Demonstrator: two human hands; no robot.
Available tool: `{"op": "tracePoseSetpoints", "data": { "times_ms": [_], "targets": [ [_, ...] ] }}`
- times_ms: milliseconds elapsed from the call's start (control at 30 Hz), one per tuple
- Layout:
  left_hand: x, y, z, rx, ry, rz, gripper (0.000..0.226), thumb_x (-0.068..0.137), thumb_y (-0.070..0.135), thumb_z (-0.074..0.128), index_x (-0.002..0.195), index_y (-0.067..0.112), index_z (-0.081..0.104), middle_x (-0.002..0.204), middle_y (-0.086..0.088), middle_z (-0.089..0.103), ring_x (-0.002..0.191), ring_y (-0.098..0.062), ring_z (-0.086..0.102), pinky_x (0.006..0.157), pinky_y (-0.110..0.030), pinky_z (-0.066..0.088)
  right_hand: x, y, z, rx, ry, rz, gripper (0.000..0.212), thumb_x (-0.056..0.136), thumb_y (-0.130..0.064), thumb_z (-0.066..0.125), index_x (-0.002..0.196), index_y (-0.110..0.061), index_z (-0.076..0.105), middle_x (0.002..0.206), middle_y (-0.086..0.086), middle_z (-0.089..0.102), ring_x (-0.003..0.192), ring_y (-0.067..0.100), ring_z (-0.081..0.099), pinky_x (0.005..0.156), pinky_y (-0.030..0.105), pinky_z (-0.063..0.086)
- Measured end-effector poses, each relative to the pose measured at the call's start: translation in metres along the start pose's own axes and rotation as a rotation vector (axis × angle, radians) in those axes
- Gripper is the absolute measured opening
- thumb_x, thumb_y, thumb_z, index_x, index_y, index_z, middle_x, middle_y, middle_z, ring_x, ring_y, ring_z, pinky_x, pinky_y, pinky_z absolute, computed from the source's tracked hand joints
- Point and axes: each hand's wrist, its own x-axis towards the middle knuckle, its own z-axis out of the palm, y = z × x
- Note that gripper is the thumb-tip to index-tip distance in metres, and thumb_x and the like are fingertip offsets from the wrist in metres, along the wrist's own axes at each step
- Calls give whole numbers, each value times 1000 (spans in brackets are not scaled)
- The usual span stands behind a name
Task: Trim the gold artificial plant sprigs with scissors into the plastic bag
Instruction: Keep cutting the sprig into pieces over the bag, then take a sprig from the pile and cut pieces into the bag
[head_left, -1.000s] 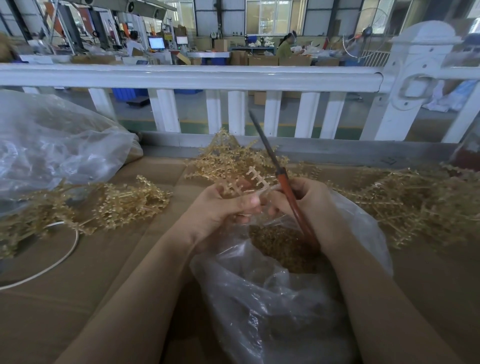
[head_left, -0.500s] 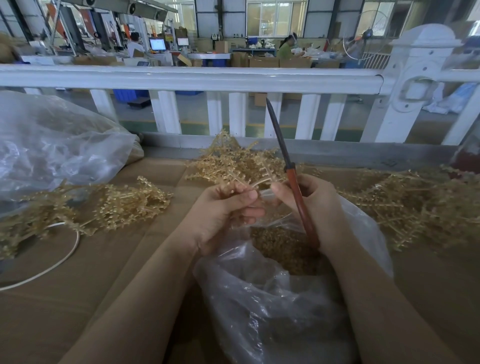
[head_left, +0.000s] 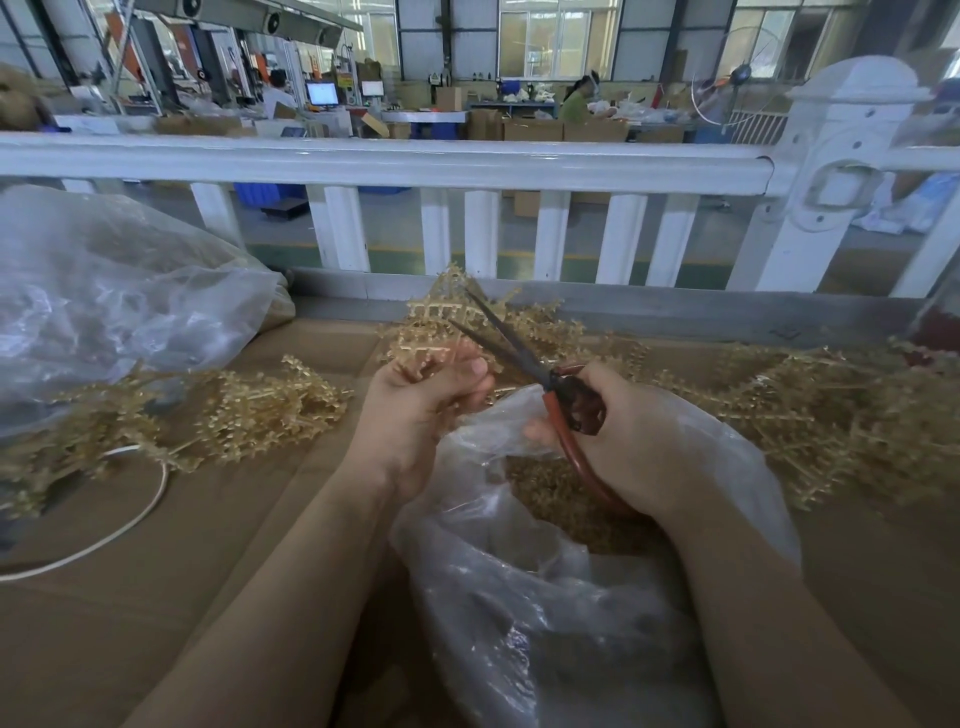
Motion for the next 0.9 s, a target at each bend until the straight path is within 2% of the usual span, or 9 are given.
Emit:
{"op": "tracePoseSetpoints", "data": {
  "times_ms": [67,100,133,200,333,500,667,800,900],
  "targets": [
    [0,0,0,9,-1,14,16,67,8,76,82,6,70,74,-7,70,70,-15,70,72,-24,58,0,-1,-1,-95,2,-15,48,69,-85,62,98,-48,52,77,-21,63,86,-28,45,58,10,41],
    [-1,0,0,14,1,23,18,66,9,75,82,4,71,73,-7,70,69,-15,69,72,-24,58,0,-1,0,-125,5,-18,51,69,-86,61,101,-47,51,75,-22,60,84,-23,49,53,14,38],
    [-1,0,-1,24,2,32,20,65,10,75,84,4,71,72,-8,70,68,-15,69,71,-24,58,0,-1,0,-143,2,-20,53,68,-87,59,102,-47,50,77,-24,59,80,-15,53,53,13,33],
    [-1,-1,-1,63,0,51,20,66,11,74,84,3,72,71,-8,70,67,-15,67,70,-24,57,1,-1,2,-146,-9,-20,56,67,-89,56,105,-48,49,82,-26,59,75,-8,53,59,15,34],
    [-2,-2,-1,86,-28,73,11,68,9,72,79,8,74,72,-5,72,68,-14,69,69,-22,57,2,1,4,-190,20,-44,59,66,-92,54,104,-45,51,82,-28,59,75,-8,51,60,17,35],
    [-2,-2,0,131,-45,104,17,69,8,71,86,3,72,72,-3,72,68,-13,68,71,-21,57,3,1,4,-209,27,-62,59,68,-90,54,101,-41,50,83,-25,58,75,-7,52,62,21,41],
    [-2,-2,0,124,-36,100,20,70,8,71,86,-3,68,74,-5,71,68,-15,66,72,-23,57,2,2,5,-214,81,-95,72,61,-97,37,99,-38,54,78,-21,62,71,-4,55,60,22,45],
    [-2,-1,0,116,-37,98,17,71,7,72,83,-3,66,72,-7,68,67,-16,64,70,-23,55,2,3,7,-220,121,-129,58,63,-97,38,84,-44,46,68,-22,57,62,-6,52,52,16,36],
    [-2,0,0,101,-28,103,13,70,7,71,79,-1,67,70,-5,68,66,-15,64,69,-23,55,3,6,9,-216,146,-140,56,63,-98,38,82,-46,45,66,-22,56,60,-6,53,51,16,40]
  ]
}}
